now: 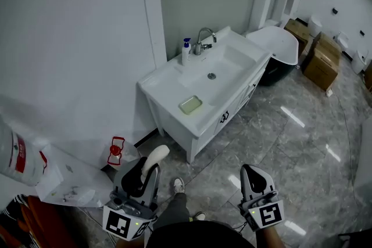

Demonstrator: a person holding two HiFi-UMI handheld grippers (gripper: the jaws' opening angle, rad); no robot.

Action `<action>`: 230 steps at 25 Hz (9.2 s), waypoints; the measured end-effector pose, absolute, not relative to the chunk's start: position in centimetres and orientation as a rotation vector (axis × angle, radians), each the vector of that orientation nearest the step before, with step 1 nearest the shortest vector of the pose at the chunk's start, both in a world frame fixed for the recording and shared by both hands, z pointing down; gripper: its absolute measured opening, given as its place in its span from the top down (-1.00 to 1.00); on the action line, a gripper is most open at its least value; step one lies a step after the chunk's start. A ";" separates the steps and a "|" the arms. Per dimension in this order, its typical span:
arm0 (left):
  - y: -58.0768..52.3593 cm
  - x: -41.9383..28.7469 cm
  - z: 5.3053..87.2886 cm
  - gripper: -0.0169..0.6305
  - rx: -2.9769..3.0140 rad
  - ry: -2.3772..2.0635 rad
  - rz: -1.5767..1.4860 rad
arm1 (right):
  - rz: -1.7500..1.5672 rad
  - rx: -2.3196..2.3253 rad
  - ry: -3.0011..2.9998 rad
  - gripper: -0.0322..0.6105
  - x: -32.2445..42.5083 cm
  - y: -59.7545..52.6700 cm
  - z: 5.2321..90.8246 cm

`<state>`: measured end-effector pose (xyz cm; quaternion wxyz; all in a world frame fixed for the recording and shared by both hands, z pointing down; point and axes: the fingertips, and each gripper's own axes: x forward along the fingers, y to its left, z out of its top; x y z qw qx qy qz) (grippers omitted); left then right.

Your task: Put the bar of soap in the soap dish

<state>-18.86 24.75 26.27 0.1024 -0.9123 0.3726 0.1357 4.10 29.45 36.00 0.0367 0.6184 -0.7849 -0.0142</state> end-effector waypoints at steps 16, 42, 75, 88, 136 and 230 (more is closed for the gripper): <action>4.9 -15.2 25.4 0.61 -2.777 0.917 0.444 | -0.034 2.008 -2.280 0.87 6.5 11.7 35.1; -7.5 -10.1 31.7 0.61 -2.925 0.872 0.299 | 0.056 1.956 -2.233 0.87 8.4 1.1 37.2; -16.4 -1.9 65.7 0.62 -3.109 0.992 -0.626 | 0.302 1.867 -2.162 0.87 15.2 -4.2 44.0; -18.6 -0.4 65.1 0.62 -3.093 1.049 -0.611 | 0.308 1.803 -2.211 0.87 16.3 -5.7 44.7; -16.7 0.5 70.4 0.62 -2.566 0.456 -1.339 | 0.293 1.735 -2.357 0.87 14.5 -4.4 44.2; -16.3 2.6 70.5 -0.03 -2.946 0.677 -1.412 | 0.238 1.837 -2.405 0.87 16.6 -2.9 42.2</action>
